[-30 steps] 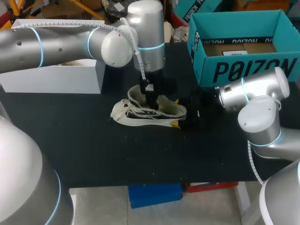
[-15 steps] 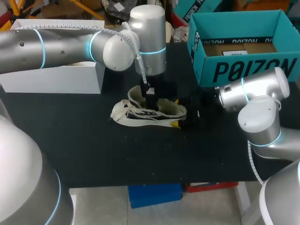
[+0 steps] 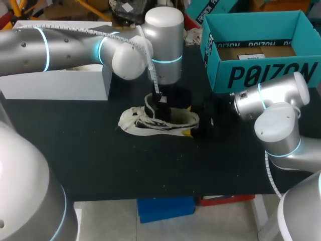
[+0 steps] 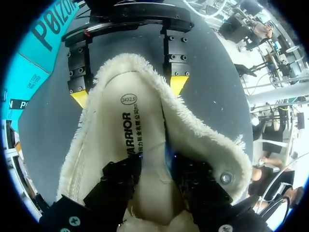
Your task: Take the shoe out of the shoebox, open the shoe tongue, remove and reinsert the insole, then place the shoe into the shoebox
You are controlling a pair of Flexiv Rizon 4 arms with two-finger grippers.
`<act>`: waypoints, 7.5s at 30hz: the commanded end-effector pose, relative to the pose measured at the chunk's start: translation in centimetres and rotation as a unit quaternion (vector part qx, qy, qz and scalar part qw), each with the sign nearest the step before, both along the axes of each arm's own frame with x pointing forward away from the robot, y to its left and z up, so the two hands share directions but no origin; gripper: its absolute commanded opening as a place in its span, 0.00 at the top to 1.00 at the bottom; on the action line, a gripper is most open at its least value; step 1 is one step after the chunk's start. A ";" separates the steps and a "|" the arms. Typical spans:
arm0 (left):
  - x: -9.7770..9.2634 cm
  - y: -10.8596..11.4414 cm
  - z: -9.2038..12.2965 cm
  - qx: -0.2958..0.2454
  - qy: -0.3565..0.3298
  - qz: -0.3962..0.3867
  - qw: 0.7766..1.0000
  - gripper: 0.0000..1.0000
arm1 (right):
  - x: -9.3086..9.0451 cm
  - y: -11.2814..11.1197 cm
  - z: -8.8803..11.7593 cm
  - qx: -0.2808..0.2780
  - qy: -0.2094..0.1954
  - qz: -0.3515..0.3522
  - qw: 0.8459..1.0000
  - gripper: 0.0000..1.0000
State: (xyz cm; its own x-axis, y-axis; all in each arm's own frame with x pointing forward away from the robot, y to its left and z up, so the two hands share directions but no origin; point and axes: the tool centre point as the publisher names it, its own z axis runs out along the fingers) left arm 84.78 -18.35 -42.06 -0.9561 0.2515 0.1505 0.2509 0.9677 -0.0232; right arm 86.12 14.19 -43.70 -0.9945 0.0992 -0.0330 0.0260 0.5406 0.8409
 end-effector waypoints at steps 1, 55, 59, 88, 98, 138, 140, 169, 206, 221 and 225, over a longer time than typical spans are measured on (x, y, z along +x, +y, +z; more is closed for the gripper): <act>-1.1 0.2 -1.5 0.025 -0.041 0.000 0.999 0.56 | 0.1 0.1 -0.4 -0.001 0.000 -0.001 1.000 1.00; 4.5 2.1 1.9 -0.025 -0.254 0.112 0.960 1.00 | 0.1 0.1 -0.4 -0.001 0.000 -0.001 1.000 1.00; 4.2 2.4 4.2 -0.041 -0.263 0.118 0.957 1.00 | 0.1 0.1 -0.4 -0.001 0.000 -0.001 1.000 1.00; 2.5 -0.5 4.5 -0.114 -0.237 0.030 0.964 1.00 | 0.1 0.1 -0.4 -0.001 0.000 -0.001 1.000 1.00; 2.1 -1.4 4.0 -0.135 -0.231 -0.030 0.963 0.58 | 0.1 0.1 -0.4 -0.001 0.000 -0.001 1.000 1.00; 1.3 -6.8 4.5 -0.183 -0.287 -0.063 0.938 1.00 | 0.1 0.1 -0.4 -0.001 0.000 -0.001 1.000 1.00; 1.1 -6.1 4.9 -0.186 -0.286 -0.062 0.938 1.00 | 0.1 0.1 -0.4 -0.001 0.000 -0.001 1.000 1.00; -8.6 -3.8 27.3 -0.472 -0.062 0.079 0.876 1.00 | 0.1 0.1 -0.4 -0.001 0.000 -0.001 1.000 1.00; -11.8 -2.5 36.6 -0.559 0.166 0.182 0.792 1.00 | 0.1 0.1 -0.4 -0.001 0.000 -0.001 1.000 1.00; -15.9 -2.7 44.5 -0.587 0.231 0.222 0.744 1.00 | 0.1 0.1 -0.4 -0.001 0.000 -0.001 1.000 1.00; -17.2 -2.7 46.2 -0.598 0.224 0.228 0.735 1.00 | 0.1 0.1 -0.4 -0.001 0.000 -0.001 1.000 1.00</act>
